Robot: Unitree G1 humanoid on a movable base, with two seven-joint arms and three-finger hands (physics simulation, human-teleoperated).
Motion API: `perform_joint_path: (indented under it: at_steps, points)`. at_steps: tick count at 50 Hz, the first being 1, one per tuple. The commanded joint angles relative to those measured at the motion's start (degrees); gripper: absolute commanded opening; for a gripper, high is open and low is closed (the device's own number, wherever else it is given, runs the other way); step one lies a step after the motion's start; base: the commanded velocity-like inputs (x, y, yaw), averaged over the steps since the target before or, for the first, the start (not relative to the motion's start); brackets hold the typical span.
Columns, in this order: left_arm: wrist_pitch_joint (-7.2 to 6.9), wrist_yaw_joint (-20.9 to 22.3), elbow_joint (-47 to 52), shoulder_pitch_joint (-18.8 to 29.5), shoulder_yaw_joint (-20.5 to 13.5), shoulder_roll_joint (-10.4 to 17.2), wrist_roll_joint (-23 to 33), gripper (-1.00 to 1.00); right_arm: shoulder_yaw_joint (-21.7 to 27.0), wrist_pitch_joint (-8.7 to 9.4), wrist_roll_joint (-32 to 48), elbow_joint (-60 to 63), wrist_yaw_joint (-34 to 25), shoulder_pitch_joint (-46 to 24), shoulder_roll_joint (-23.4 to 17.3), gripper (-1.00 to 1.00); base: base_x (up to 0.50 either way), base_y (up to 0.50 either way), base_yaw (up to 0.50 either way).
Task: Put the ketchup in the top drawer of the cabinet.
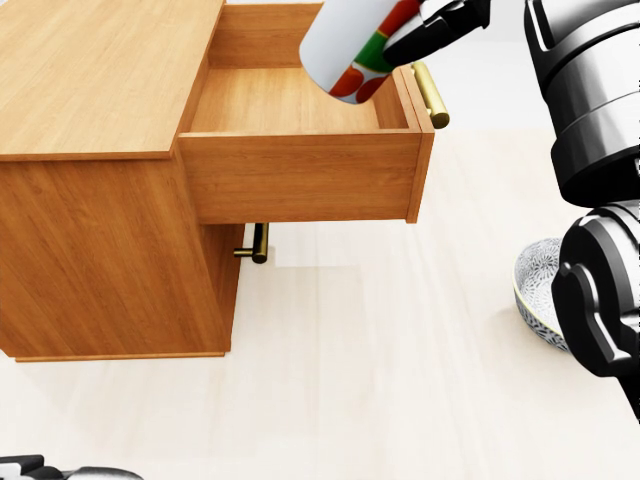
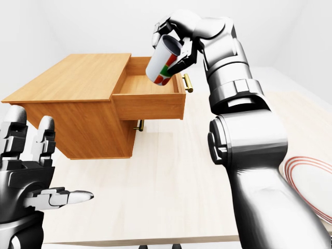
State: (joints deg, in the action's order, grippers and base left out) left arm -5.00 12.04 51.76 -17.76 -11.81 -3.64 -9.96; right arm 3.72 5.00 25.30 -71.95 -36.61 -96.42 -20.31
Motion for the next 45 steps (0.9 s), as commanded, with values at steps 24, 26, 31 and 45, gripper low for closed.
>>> perform_joint_path:
  at_steps: [24,26,31,45]
  points:
    - [0.0,0.5,0.9,-0.6,-0.3,-0.3,-0.3,1.0,-0.4,0.0,4.0,-0.3,14.5,0.6,2.8,-1.0,0.0,0.0,0.0]
    - [0.0,0.5,1.0,-0.5,-0.5,-0.2,-0.4,1.0,-0.6,0.0,4.5,-0.5,15.2,1.2,3.3,-1.0,0.0,0.0,0.0]
    - [0.0,0.6,1.3,-0.5,-0.6,-0.3,-0.6,1.0,-0.6,0.0,5.6,-0.9,16.5,2.1,4.0,-1.0,0.0,0.0,0.0]
    - [0.0,0.7,1.2,-0.1,-1.0,-0.3,-0.7,1.0,-0.9,0.0,8.0,-1.6,19.0,2.9,4.4,-1.0,0.0,0.0,0.0]
